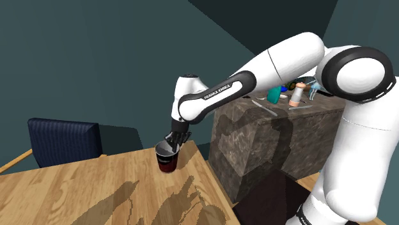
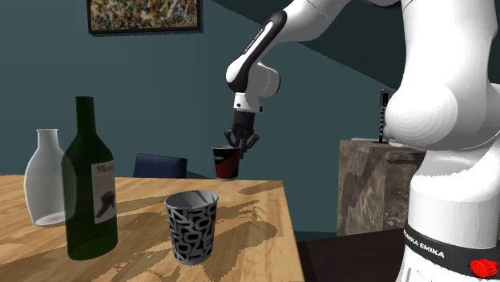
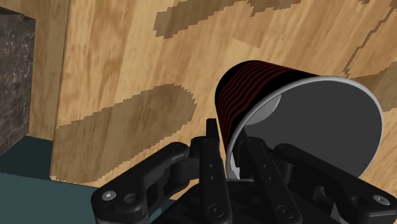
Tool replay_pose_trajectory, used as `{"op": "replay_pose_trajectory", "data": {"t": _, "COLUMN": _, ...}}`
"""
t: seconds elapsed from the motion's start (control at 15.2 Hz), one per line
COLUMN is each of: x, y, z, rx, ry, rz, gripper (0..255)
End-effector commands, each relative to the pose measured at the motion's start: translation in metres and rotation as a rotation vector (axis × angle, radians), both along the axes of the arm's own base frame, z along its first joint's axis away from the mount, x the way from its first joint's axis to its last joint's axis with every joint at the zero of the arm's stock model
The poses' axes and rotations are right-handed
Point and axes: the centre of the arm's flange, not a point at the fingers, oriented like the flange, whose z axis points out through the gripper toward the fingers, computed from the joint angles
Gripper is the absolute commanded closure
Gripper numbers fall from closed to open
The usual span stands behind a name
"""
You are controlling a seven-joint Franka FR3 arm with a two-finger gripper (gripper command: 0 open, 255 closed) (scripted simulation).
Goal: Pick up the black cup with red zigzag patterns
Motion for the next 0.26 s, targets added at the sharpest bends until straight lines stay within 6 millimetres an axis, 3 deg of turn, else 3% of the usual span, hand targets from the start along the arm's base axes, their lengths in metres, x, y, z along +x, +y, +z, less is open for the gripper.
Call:
{"op": "replay_pose_trajectory", "data": {"t": 0.0, "x": 0.001, "y": 0.0001, "z": 0.0114, "rx": 0.0, "ry": 0.0, "rz": 0.0, "gripper": 255}}
{"op": "replay_pose_trajectory", "data": {"t": 0.2, "x": 0.001, "y": 0.0001, "z": 0.0175, "rx": 0.0, "ry": 0.0, "rz": 0.0, "gripper": 255}}
